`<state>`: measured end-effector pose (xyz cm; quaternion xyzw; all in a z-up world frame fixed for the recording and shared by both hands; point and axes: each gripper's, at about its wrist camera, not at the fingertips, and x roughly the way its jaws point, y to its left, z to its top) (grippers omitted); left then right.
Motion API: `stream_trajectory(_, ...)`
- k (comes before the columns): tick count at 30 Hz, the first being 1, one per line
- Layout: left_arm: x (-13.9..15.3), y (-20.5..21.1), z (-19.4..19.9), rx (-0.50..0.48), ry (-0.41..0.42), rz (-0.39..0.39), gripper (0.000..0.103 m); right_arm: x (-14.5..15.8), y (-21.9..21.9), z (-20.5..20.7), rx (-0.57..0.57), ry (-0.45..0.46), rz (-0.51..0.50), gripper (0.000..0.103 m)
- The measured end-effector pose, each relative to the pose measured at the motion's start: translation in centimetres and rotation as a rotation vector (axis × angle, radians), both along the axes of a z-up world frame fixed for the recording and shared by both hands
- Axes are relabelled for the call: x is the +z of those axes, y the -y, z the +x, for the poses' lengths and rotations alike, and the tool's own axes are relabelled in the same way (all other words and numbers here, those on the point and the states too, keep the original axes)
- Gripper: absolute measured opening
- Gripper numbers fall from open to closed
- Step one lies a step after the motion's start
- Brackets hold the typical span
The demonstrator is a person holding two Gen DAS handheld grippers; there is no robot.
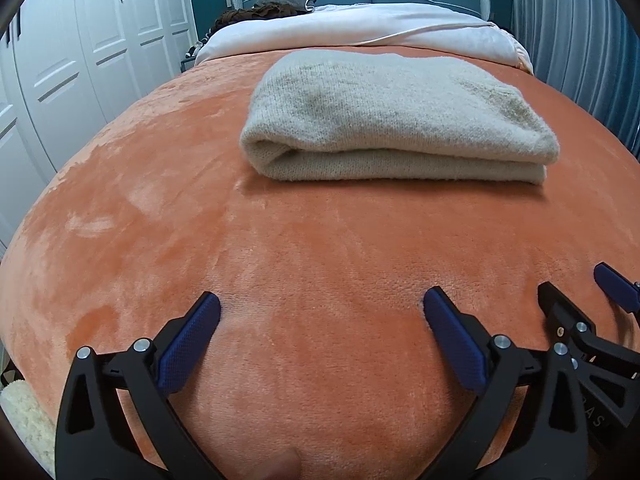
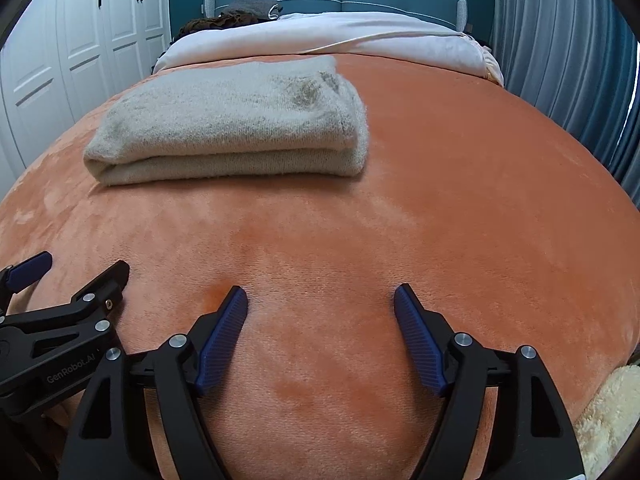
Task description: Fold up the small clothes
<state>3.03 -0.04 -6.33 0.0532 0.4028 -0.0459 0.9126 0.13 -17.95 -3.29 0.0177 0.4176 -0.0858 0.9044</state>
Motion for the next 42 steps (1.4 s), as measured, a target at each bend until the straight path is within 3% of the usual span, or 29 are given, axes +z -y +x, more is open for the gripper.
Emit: stream_trajectory(42, -0.3, 0.9, -0.4, 0.022, 0.011, 0.041, 0.098, -0.3, -1.2, -0.3, -0.014, 0.003, -0.011, 0.074)
